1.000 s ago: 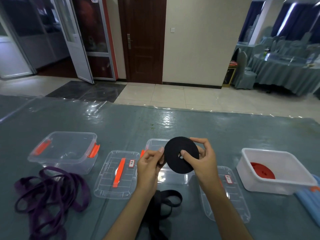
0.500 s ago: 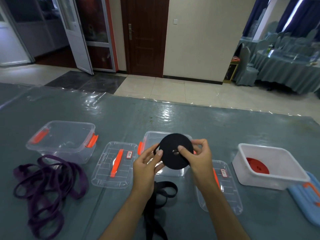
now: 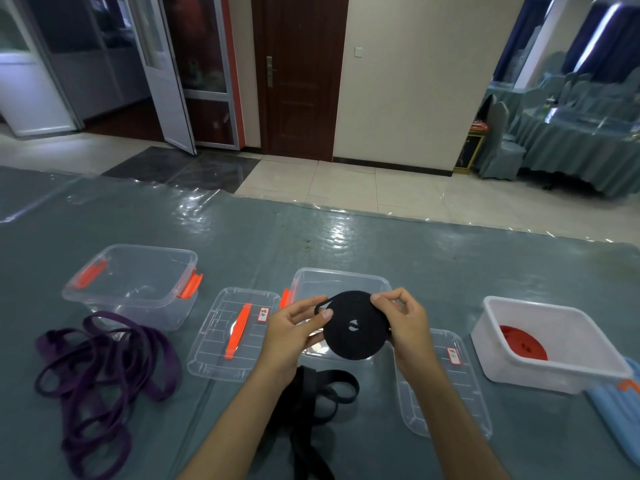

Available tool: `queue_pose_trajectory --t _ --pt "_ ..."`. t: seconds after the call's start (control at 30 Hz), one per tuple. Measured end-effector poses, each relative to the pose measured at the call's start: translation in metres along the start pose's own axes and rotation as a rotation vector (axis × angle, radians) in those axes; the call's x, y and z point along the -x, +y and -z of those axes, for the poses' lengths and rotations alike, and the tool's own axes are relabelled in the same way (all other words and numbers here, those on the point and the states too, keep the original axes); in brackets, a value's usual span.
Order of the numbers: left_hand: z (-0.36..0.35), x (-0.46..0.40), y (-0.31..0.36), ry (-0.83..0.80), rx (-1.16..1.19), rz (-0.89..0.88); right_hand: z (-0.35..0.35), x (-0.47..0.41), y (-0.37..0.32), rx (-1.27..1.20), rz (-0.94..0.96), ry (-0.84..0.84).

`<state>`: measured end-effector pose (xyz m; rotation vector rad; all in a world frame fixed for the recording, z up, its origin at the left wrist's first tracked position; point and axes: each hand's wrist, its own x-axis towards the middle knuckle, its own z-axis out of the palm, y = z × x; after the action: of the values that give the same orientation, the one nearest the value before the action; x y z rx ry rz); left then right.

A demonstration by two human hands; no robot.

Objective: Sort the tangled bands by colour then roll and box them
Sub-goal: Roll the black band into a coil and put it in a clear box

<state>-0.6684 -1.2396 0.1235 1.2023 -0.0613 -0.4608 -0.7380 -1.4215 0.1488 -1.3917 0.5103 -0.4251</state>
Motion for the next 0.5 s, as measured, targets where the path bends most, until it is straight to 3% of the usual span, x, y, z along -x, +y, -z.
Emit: queue_pose_trajectory --t 0.1,0.3,0.5 --pt "0.006 -0.007 0.001 -0.011 0.004 0.04 0.0 -0.004 0.001 -0.007 -0.024 -0.073" --pt "0.005 -0.022 -0.004 -0.046 0.035 0.126 -0.01 -0.023 0.009 -0.031 0.065 0.01" --pt "-0.004 -0.055 -0.014 0.087 0.045 0.17 -0.017 -0.05 0.032 -0.01 0.008 0.025"
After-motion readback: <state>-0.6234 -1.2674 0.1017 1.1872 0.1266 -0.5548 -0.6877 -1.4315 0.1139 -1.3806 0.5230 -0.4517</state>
